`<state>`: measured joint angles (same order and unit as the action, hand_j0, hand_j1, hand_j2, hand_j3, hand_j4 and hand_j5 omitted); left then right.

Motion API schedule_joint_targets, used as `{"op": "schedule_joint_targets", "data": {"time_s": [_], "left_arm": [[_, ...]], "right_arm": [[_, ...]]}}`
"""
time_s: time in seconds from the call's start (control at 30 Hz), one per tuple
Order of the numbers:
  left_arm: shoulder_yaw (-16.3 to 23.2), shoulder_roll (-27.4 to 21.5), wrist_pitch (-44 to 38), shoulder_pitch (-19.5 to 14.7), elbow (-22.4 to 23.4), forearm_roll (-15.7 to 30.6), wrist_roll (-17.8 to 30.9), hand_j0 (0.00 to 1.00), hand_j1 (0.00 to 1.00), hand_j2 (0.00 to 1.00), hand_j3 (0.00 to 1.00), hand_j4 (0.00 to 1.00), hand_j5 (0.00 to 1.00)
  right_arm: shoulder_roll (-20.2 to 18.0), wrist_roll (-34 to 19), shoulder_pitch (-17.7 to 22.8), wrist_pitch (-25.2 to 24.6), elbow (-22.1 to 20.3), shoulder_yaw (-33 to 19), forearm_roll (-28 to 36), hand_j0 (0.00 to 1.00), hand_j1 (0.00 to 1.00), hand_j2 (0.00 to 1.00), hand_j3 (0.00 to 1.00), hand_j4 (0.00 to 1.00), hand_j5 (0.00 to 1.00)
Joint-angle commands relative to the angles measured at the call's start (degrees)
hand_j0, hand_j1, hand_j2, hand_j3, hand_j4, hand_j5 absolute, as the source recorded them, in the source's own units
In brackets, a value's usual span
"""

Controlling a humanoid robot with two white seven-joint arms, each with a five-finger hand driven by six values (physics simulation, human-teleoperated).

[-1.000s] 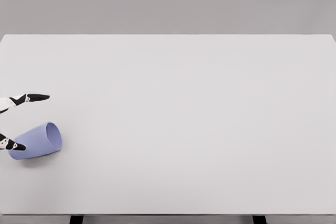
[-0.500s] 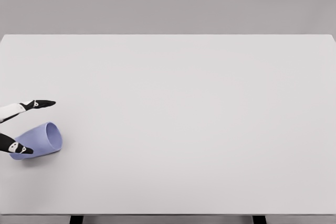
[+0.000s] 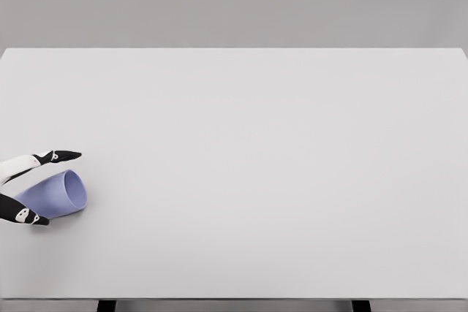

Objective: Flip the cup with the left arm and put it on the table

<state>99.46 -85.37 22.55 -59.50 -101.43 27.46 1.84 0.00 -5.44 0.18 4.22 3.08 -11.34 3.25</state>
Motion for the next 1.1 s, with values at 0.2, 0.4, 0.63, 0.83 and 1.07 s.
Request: {"op": "schedule_joint_targets", "data": {"time_s": [0.2,0.4,0.63,0.83,1.07], "left_arm": [[-0.3,1.5,-1.7,0.4,0.1,0.4,-0.2,1.00,1.00,1.00,1.00,1.00,1.00],[-0.4,2.9,-2.2,0.8,0.8,0.4,-0.2,0.99,0.99,0.99,0.99,0.99,0.99],[-0.4,3.8,-3.7,1.0,1.2,0.4,-0.2,0.99,0.99,0.99,0.99,0.99,0.99],[-0.4,4.3,-3.7,1.2,1.7,0.4,-0.2,0.91,0.91,0.91,0.91,0.91,0.91],[-0.4,4.2,-3.7,1.3,1.7,0.5,-0.2,0.73,0.73,0.73,0.73,0.73,0.73]], "right_arm": [[0.0,0.0,0.0,0.0,0.0,0.0,0.0,1.00,1.00,1.00,1.00,1.00,1.00],[0.0,0.0,0.0,0.0,0.0,0.0,0.0,1.00,1.00,1.00,1.00,1.00,1.00],[0.0,0.0,0.0,0.0,0.0,0.0,0.0,1.00,1.00,1.00,1.00,1.00,1.00],[0.0,0.0,0.0,0.0,0.0,0.0,0.0,1.00,1.00,1.00,1.00,1.00,1.00],[0.0,0.0,0.0,0.0,0.0,0.0,0.0,1.00,1.00,1.00,1.00,1.00,1.00]]}}
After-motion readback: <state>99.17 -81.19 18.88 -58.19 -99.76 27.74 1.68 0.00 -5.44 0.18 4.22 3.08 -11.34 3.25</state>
